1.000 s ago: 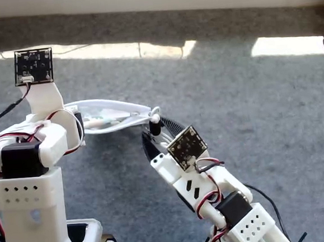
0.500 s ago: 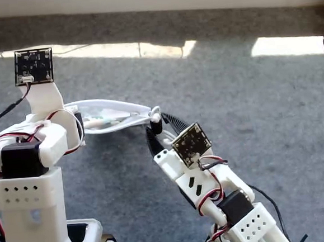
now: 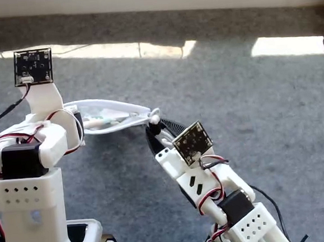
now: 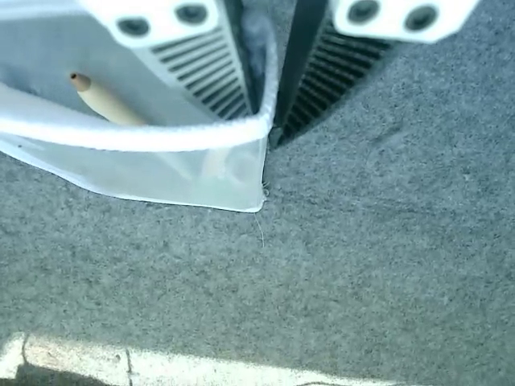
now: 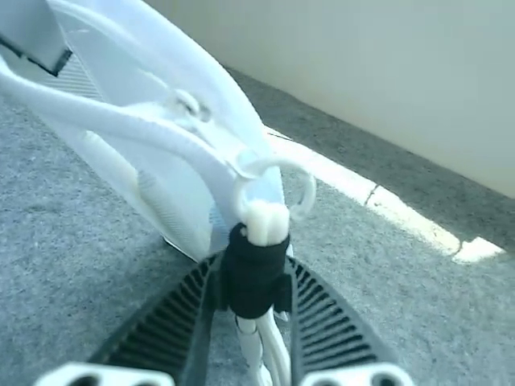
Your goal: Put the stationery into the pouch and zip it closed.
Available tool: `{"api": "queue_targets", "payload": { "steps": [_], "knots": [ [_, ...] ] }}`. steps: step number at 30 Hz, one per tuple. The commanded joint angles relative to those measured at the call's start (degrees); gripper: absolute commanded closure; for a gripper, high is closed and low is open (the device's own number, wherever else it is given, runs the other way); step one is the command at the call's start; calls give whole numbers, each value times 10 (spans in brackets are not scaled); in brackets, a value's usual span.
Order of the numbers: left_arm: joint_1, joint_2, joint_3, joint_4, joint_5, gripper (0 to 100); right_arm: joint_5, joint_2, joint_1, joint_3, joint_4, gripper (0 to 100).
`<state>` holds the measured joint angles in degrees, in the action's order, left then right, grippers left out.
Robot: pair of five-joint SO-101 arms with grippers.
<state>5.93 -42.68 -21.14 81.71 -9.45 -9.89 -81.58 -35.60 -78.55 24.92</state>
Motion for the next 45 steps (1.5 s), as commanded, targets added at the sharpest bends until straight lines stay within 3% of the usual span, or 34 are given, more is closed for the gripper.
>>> {"api": "queue_targets", "payload": {
  "steps": [1,6,11,19,33,40,45],
  "knots": [
    [6,4,-3,-11,5,982,2,2,5,23,-6,990],
    [6,4,-3,-11,5,982,1,-6,5,58,75,991],
    [6,4,-3,-12,5,976,-29,-108,-2,59,141,991],
    [6,4,-4,-9,2,804,-56,-238,-70,-6,174,991],
    [3,0,-11,-14,4,796,-55,-236,-66,-19,212,991],
    [-1,0,-12,-65,3,796,-55,-236,-45,-18,235,991],
    [-63,0,-12,-114,4,796,-55,-236,-9,-19,235,991]
  ]
}}
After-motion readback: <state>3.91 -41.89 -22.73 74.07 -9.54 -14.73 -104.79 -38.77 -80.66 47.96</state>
